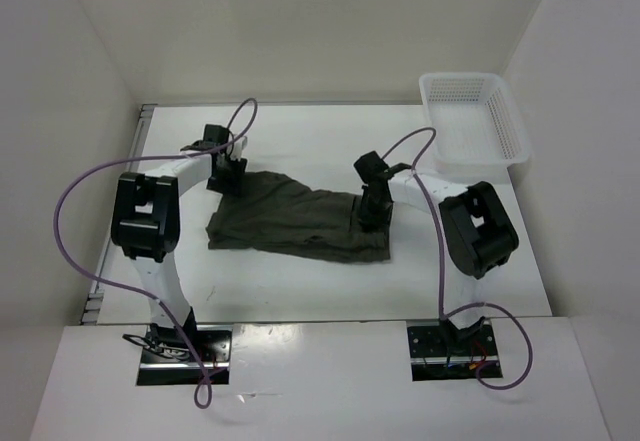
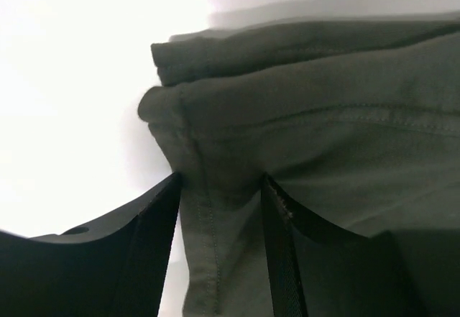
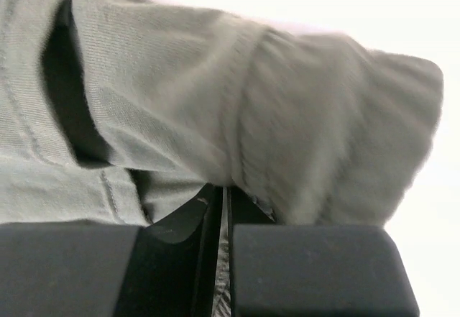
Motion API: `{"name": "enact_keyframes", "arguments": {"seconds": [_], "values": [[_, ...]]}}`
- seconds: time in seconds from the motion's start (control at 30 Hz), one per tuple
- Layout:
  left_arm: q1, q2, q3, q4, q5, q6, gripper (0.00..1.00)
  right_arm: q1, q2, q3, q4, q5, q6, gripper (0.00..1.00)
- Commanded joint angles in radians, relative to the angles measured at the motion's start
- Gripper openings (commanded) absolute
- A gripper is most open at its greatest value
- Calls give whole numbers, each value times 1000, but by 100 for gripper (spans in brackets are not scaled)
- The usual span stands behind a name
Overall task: Fold and stack the shorts
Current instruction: Fold the shorts
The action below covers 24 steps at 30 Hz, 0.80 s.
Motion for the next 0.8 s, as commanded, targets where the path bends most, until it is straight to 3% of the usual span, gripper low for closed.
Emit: {"name": "enact_keyframes", "arguments": {"seconds": [0.0, 0.13, 0.2, 0.3, 0.33, 0.57, 0.77], "values": [[39, 90, 139, 66, -31, 4, 56, -84, 87, 150, 150, 175, -78, 9], [48, 156, 347, 19, 17, 4, 57, -105, 219, 399, 182, 149, -209, 11], [48, 156, 377, 5, 28, 4, 58, -105, 248, 480, 158, 108, -245, 15], [59, 91, 389, 5, 51, 4, 63, -105, 216, 525, 148, 83, -256, 25], [68, 67, 389, -4, 71, 4, 64, -105, 161, 525, 173, 83, -244, 33], [77, -97, 240, -232, 129, 4, 66, -124, -74, 234, 204, 63, -119, 44], [152, -160, 87, -319, 288, 4, 65, -173, -163, 87, 226, 25, -93, 54]]}}
